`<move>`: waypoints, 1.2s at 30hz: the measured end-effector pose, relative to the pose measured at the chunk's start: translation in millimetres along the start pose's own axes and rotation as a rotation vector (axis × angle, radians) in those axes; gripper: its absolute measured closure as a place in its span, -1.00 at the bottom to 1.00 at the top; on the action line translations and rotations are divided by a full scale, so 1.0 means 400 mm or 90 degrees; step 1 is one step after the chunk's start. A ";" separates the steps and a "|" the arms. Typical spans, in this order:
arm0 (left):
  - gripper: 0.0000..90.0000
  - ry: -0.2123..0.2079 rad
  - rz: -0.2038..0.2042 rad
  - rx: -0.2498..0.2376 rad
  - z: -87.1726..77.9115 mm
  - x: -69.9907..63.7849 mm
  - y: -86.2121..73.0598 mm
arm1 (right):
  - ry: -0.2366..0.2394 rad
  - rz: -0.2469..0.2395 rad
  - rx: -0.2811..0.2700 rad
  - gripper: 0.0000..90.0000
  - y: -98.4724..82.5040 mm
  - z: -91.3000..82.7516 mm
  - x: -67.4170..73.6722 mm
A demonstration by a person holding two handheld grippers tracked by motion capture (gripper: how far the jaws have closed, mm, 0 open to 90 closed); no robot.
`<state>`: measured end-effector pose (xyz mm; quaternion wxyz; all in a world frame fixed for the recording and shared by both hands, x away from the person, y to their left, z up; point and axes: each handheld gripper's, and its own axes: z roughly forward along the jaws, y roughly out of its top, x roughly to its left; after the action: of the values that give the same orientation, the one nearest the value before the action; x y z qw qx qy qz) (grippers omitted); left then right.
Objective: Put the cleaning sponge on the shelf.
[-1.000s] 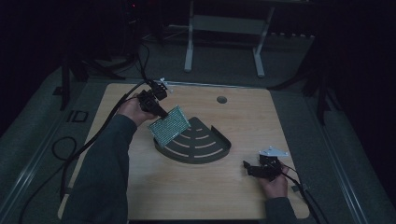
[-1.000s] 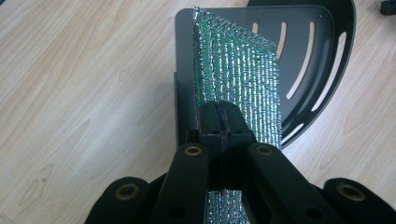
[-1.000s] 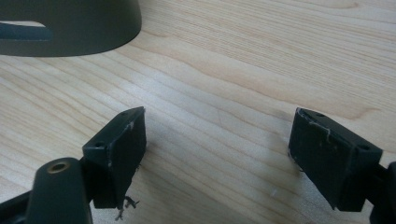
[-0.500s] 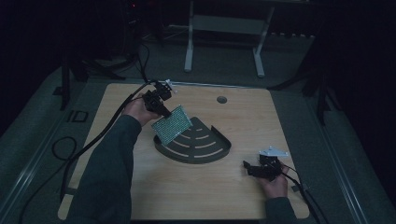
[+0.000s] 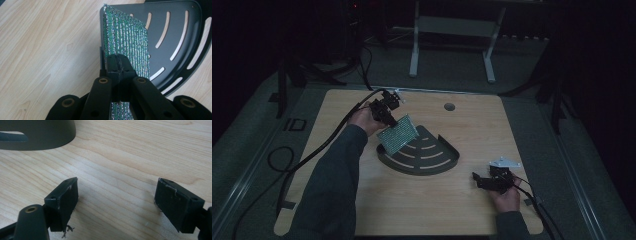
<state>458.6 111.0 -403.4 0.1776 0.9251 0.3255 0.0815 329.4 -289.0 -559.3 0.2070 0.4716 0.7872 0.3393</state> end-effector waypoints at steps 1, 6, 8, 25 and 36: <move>1.00 0.005 0.005 0.002 0.003 0.000 0.001 | 0.000 0.000 0.000 -0.59 0.000 0.000 0.000; 1.00 0.009 0.013 0.011 0.024 -0.003 0.004 | 0.000 0.000 0.000 -0.59 0.000 0.000 0.000; 1.00 0.011 0.013 0.012 0.032 -0.004 0.005 | 0.001 -0.001 0.000 -0.59 0.000 0.000 0.000; 1.00 0.013 0.029 0.030 0.078 -0.009 0.007 | 0.001 -0.002 0.001 -0.59 0.001 0.000 -0.001; 1.00 0.023 0.040 0.053 0.101 -0.014 0.005 | 0.001 -0.002 0.000 -0.59 0.001 0.001 -0.001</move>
<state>466.1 94.9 -440.4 0.1303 0.9398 0.3028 0.0901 329.8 -289.2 -559.3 0.2065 0.4703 0.7882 0.3392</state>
